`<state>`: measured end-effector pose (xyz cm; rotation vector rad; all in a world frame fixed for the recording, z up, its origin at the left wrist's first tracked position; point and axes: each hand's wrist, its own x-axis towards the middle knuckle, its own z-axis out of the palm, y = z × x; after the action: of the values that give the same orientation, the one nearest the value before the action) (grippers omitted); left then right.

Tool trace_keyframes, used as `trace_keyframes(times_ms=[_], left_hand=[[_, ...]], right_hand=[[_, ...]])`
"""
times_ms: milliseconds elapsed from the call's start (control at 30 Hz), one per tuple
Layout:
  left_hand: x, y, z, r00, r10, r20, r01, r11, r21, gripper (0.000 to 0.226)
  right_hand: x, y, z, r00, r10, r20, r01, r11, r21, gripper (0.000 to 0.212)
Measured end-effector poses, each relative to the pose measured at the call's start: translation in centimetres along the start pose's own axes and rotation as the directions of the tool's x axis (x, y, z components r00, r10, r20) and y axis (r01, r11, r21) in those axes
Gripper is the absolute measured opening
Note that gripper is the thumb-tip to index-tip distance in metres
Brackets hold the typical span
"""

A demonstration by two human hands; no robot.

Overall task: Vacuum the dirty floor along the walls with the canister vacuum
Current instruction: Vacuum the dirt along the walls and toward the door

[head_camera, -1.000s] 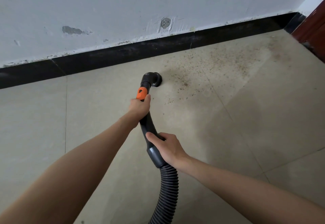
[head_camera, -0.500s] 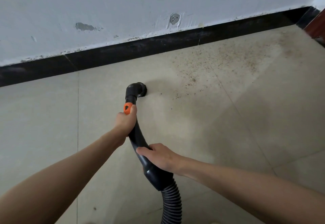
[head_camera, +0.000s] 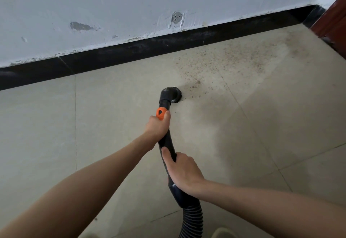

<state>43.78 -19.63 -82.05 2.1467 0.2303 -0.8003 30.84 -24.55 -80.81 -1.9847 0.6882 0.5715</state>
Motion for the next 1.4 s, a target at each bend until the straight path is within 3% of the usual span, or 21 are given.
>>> trace_keyframes(times_ms=[500, 1133, 1400], left_hand=[[-1.1, -1.4, -1.9, 0.999, -0.042, -0.033, 0.043, 0.998, 0.034, 0.043], [-5.9, -0.4, 6.4, 0.987, 0.057, 0.151, -0.078, 0.988, 0.137, 0.053], [-2.6, 1.1, 3.5, 0.997, 0.06, 0.049, -0.067, 0.986, 0.15, 0.058]], right_hand=[[-0.5, -0.6, 0.5, 0.991, -0.055, 0.12, 0.055, 0.998, 0.0, 0.06], [-5.6, 6.2, -0.9, 0.994, 0.094, -0.06, -0.085, 0.987, 0.134, 0.058], [-1.9, 2.8, -1.4, 0.999, 0.035, -0.018, -0.034, 0.996, 0.084, 0.059]])
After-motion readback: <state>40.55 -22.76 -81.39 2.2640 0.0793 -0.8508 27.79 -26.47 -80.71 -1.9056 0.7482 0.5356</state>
